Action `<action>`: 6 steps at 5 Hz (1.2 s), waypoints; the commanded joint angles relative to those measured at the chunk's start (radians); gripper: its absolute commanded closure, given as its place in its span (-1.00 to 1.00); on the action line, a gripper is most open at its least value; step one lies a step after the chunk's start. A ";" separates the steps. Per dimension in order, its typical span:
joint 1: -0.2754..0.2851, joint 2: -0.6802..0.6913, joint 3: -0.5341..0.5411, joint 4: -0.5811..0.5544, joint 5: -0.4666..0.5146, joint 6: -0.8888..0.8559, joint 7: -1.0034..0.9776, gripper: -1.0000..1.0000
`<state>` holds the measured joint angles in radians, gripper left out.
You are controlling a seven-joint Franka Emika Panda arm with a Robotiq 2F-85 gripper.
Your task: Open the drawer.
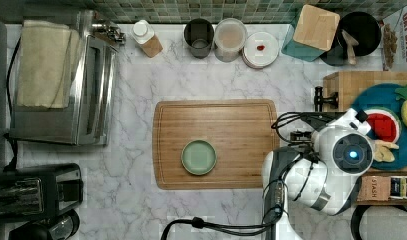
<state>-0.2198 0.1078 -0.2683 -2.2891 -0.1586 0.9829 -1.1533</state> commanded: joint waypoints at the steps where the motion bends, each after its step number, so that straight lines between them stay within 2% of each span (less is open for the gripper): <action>1: 0.043 0.099 -0.029 -0.013 -0.142 0.117 0.263 -1.00; 3: 0.019 0.190 -0.066 0.008 -0.197 0.246 0.282 -1.00; 4: 0.023 0.177 -0.069 0.004 -0.211 0.231 0.297 -1.00; 5: 0.046 0.147 -0.063 0.040 -0.217 0.063 0.313 -1.00; 6: 0.071 0.124 -0.078 0.029 -0.251 0.058 0.351 -1.00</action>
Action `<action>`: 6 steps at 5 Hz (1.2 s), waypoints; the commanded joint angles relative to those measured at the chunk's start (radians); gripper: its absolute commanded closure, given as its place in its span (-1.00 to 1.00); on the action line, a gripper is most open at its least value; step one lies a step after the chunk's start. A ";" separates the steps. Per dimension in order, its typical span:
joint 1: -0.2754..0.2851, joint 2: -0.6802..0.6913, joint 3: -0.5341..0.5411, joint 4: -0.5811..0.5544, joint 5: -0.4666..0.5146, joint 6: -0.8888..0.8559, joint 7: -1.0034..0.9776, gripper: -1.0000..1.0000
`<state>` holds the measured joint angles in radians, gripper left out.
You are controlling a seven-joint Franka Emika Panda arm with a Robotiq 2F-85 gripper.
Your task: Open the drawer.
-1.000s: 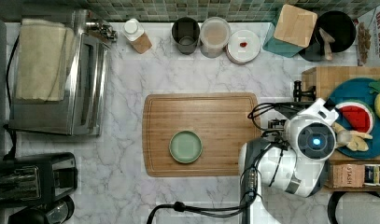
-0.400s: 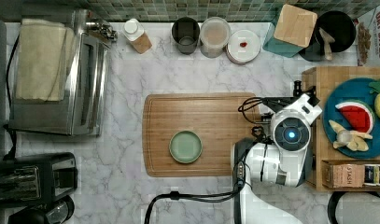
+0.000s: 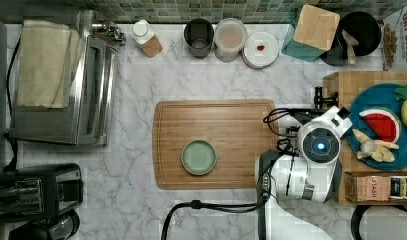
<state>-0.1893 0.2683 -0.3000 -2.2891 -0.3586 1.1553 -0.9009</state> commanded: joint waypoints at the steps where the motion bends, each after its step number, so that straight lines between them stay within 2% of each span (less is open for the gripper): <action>1: -0.028 0.014 0.024 0.021 0.086 -0.030 -0.018 -1.00; 2: -0.050 0.031 0.061 0.019 0.125 -0.001 -0.031 -1.00; 3: -0.040 0.028 0.050 0.033 0.101 -0.035 -0.019 -1.00; 4: -0.065 0.041 0.075 0.073 0.103 -0.089 -0.039 -1.00; 5: -0.122 0.081 0.151 0.093 0.221 -0.075 -0.151 -1.00; 6: -0.123 0.109 0.174 0.093 0.275 -0.059 -0.173 -1.00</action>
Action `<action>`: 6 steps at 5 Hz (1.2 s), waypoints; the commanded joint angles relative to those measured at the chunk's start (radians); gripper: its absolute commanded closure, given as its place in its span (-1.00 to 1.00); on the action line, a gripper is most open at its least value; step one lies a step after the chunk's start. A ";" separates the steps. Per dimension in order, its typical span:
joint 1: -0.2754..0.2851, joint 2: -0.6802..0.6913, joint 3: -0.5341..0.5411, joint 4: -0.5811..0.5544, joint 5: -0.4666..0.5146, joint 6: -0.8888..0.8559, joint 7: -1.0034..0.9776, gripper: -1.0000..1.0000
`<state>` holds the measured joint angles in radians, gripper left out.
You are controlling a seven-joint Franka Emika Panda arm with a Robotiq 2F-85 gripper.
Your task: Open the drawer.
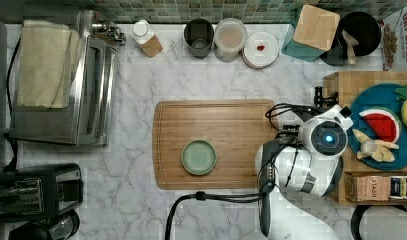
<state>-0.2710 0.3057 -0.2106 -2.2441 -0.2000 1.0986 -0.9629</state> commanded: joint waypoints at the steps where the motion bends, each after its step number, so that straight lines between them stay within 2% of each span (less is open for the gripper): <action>1: -0.026 0.052 0.100 0.028 0.103 -0.024 -0.036 -1.00; 2: 0.002 0.027 0.119 0.021 0.107 -0.082 0.010 -1.00; 3: -0.036 -0.013 0.226 0.005 0.220 -0.145 -0.149 -1.00; 4: 0.092 -0.051 0.245 -0.088 0.189 -0.008 -0.002 -1.00; 6: 0.257 -0.053 0.298 -0.066 0.142 -0.056 0.286 -1.00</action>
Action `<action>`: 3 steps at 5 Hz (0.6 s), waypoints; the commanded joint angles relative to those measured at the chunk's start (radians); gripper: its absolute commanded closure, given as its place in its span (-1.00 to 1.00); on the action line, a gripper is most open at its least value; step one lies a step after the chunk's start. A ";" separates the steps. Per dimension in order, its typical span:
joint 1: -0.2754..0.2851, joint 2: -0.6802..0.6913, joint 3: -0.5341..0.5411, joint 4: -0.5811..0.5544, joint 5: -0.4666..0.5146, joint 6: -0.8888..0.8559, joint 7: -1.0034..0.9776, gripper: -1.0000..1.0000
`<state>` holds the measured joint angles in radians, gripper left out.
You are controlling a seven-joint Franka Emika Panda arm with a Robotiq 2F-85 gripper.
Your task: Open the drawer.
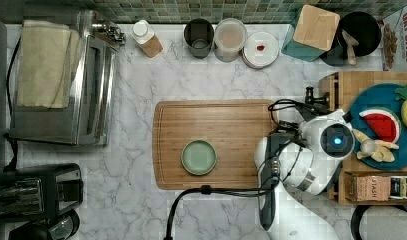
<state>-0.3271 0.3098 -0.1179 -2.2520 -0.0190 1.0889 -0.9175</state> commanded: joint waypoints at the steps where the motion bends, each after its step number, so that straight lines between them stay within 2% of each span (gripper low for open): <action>1: 0.393 -0.116 0.169 -0.102 -0.133 -0.015 0.332 -1.00; 2: 0.481 -0.201 0.137 -0.168 -0.250 -0.013 0.630 -1.00; 3: 0.499 -0.201 0.118 -0.168 -0.246 -0.013 0.627 -1.00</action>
<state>0.0408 0.2112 -0.1062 -2.3887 -0.2559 1.0645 -0.3584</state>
